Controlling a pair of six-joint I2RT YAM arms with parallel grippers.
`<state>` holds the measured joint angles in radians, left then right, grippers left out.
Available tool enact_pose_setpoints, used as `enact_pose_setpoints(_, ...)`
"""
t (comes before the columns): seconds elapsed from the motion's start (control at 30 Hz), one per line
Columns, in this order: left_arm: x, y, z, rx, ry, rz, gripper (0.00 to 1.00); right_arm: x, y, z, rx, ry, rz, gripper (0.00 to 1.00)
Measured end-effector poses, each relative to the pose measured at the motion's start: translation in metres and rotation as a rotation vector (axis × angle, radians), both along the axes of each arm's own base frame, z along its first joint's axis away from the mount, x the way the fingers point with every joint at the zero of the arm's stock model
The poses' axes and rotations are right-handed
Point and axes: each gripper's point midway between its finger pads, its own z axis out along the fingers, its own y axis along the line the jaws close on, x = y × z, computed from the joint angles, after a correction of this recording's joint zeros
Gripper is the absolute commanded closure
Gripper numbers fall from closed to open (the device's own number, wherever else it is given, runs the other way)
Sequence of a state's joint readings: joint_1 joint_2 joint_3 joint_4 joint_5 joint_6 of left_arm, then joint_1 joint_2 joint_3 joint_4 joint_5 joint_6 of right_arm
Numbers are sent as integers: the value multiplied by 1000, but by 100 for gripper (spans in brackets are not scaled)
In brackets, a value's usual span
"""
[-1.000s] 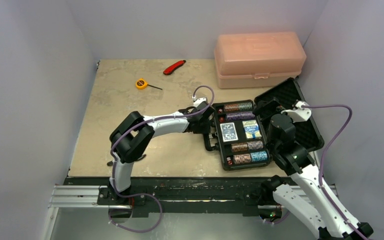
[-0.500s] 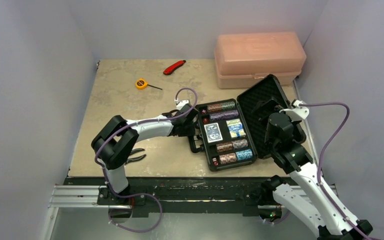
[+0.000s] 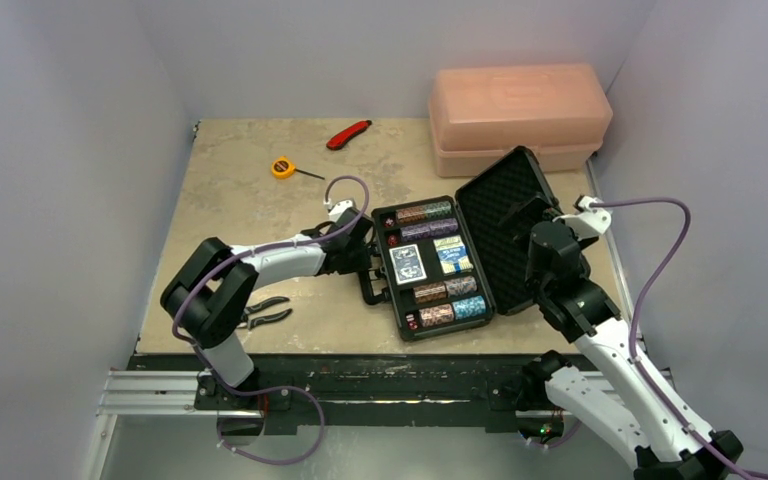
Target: Pack up texas hold em set
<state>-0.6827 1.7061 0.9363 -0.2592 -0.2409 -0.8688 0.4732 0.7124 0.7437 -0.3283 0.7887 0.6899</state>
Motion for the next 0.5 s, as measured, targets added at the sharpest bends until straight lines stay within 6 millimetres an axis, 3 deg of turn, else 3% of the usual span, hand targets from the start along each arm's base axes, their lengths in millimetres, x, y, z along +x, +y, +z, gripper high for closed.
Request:
enact_pose_setpoints(0.1, 0, 4, 0, 1, 2, 18, 63, 2, 3, -1, -12, 7, 21, 1)
enact_pose_setpoints(0.33, -6, 20, 4, 14, -9, 59, 28, 9, 19, 3, -41, -9, 123, 1)
enact_pose_setpoints(0.5, -10, 32, 7, 35, -9, 76, 15, 14, 33, 5, -62, -16, 206, 1)
